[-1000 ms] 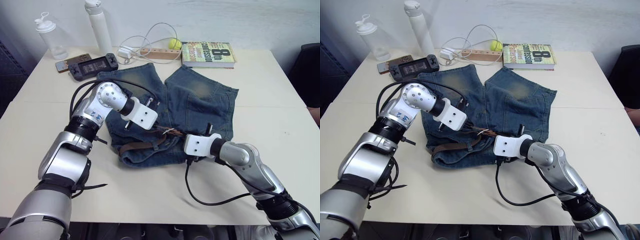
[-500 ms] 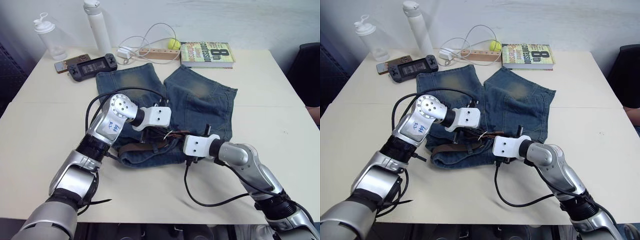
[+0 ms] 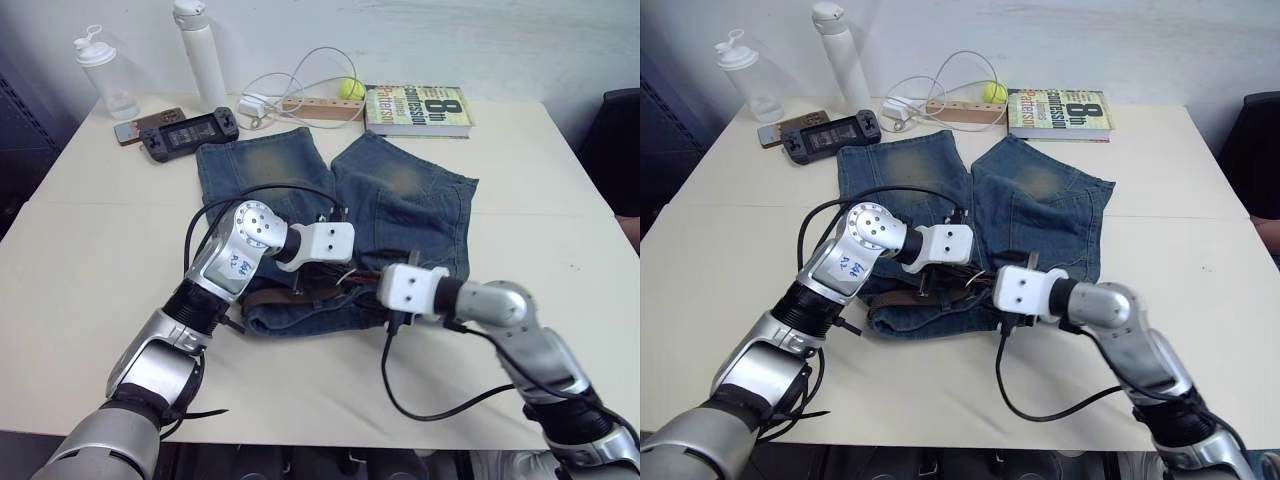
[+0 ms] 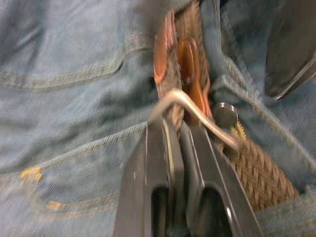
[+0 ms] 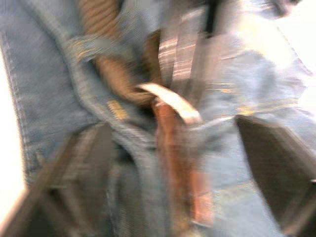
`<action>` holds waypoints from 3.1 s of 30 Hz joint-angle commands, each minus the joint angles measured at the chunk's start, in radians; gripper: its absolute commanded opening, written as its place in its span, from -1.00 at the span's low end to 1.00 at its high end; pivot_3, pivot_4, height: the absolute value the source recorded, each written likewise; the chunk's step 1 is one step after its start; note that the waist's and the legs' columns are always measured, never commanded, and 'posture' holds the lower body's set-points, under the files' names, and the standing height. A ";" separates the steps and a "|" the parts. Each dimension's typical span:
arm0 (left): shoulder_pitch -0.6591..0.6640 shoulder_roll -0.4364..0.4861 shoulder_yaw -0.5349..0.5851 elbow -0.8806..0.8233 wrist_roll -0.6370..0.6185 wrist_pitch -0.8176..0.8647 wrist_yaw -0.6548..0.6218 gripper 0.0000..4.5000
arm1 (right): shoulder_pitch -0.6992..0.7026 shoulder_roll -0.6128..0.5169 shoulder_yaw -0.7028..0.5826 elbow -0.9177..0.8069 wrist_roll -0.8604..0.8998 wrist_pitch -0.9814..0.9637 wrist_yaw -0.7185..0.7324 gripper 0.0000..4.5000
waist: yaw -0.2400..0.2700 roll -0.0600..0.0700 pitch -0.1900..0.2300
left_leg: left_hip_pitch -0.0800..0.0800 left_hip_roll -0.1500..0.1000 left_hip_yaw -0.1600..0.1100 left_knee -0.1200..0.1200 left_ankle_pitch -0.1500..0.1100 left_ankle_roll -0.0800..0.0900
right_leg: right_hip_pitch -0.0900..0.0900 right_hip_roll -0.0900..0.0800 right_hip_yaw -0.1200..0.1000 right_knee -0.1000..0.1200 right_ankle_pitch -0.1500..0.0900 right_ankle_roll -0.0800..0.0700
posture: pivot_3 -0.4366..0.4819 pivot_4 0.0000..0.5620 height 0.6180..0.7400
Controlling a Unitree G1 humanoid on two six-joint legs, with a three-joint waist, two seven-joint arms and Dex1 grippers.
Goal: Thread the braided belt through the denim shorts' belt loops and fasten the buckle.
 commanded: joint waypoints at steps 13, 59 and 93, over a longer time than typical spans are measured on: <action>0.077 -0.016 -0.006 -0.160 -0.041 0.151 0.043 -1.00 | -0.108 -0.117 0.004 0.110 0.038 0.027 -0.024 0.97 | 0.001 0.000 0.000 | 0.002 0.000 -0.001 0.000 -0.001 0.001 | 0.003 0.000 -0.001 -0.005 0.000 0.000 | -0.05 -0.47 0.40; 0.303 0.248 0.337 -0.513 -0.549 0.622 0.073 0.23 | -0.186 -0.268 -0.036 0.447 -0.079 -0.543 0.010 -1.00 | -0.001 0.000 0.000 | 0.002 0.001 -0.002 0.001 -0.001 -0.001 | 0.004 -0.001 -0.001 -0.006 0.000 0.000 | -0.05 -0.47 0.40; 0.665 0.501 0.230 -0.541 -0.556 0.495 0.040 -0.97 | -0.025 -0.458 -0.100 1.003 -0.229 -1.256 -0.228 -1.00 | -0.004 0.001 -0.001 | 0.016 0.002 0.004 -0.004 -0.003 -0.003 | 0.010 0.000 0.007 -0.005 -0.003 -0.001 | -0.05 -0.47 0.40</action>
